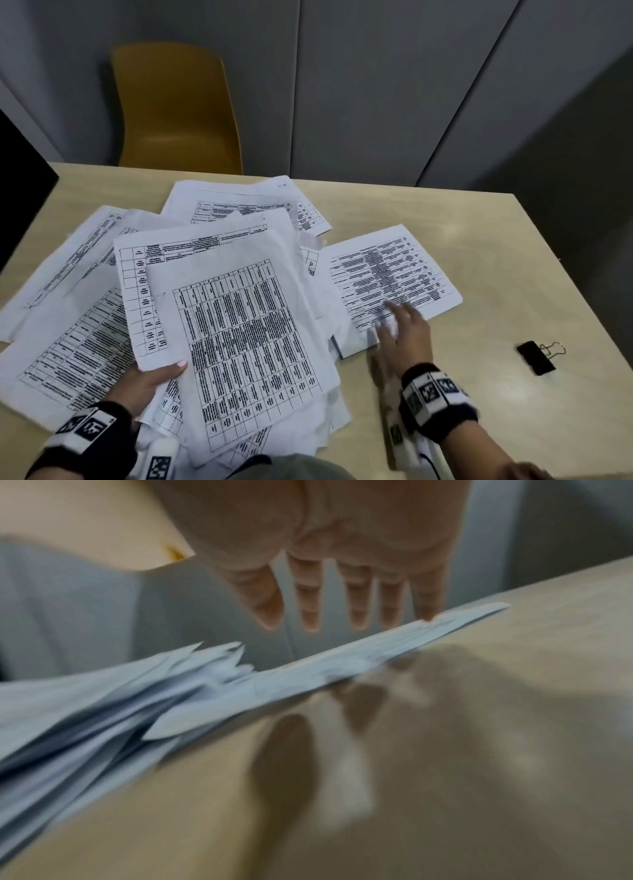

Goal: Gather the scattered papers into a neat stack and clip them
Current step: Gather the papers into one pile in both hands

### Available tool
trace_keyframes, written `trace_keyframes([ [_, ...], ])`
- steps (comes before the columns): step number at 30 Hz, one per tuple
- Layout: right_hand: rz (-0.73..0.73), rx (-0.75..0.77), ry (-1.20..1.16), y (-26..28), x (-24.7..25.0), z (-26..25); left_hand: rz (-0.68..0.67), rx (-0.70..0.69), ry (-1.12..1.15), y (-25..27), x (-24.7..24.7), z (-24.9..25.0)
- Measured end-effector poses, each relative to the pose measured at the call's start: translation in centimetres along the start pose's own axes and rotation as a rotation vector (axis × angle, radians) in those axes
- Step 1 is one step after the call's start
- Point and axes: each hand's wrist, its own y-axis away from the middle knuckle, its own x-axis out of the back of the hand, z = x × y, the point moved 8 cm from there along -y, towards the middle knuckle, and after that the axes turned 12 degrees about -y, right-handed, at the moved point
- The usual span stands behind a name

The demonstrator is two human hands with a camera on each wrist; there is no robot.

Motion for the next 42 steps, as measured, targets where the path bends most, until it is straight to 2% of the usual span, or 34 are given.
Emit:
trace_keyframes([
  [2,-0.1,-0.266,0.138,-1.2,0.0,1.4,0.005,-0.002,0.003,0.1,0.1,0.0],
  [4,-0.246,-0.328,0.236,-1.8,-1.3,1.6,0.005,-0.027,0.034,0.1,0.0,0.2],
  [8,-0.402,-0.098,0.325,-1.1,-3.7,0.1,0.005,-0.039,0.102,0.3,-0.1,0.3],
  [12,-0.479,0.084,0.27,1.0,-4.0,-1.2,0.019,0.008,0.132,0.0,0.3,-0.3],
  [13,-0.451,0.102,0.218,1.2,-3.9,-1.6,0.017,0.009,0.145,0.0,0.3,-0.3],
  [15,-0.244,0.045,0.1,0.8,-2.5,-2.0,-0.002,-0.015,0.155,-0.2,0.0,0.0],
  [17,-0.047,-0.187,0.025,0.4,-1.1,-1.4,-0.009,-0.031,0.144,-0.3,-0.1,0.1],
  [18,-0.019,-0.301,-0.014,0.4,-1.0,-1.3,-0.011,-0.04,0.138,-0.3,-0.1,0.2],
  [20,-0.03,-0.413,-0.142,0.5,-1.8,-2.2,0.01,-0.039,0.132,-0.5,0.1,0.1],
  [23,-0.051,-0.418,-0.318,0.6,-3.8,-3.9,-0.005,-0.029,0.115,-0.8,0.1,-0.1],
  [28,0.086,-0.467,-0.623,0.6,-5.6,-4.4,-0.002,-0.054,0.08,-0.7,0.1,0.2],
  [32,0.034,-0.506,-0.781,0.1,-7.8,-4.0,0.006,-0.054,0.039,-0.9,0.1,0.3],
  [34,0.016,-0.477,-0.705,-0.1,-7.8,-4.0,0.007,-0.051,0.031,-1.0,0.1,0.4],
  [39,0.056,-0.344,-0.152,-1.0,-5.8,-5.0,0.015,-0.064,0.031,-1.1,0.0,0.6],
  [42,-0.054,-0.284,0.082,-2.7,-5.5,-4.8,0.025,-0.065,0.022,-1.2,0.1,0.5],
])
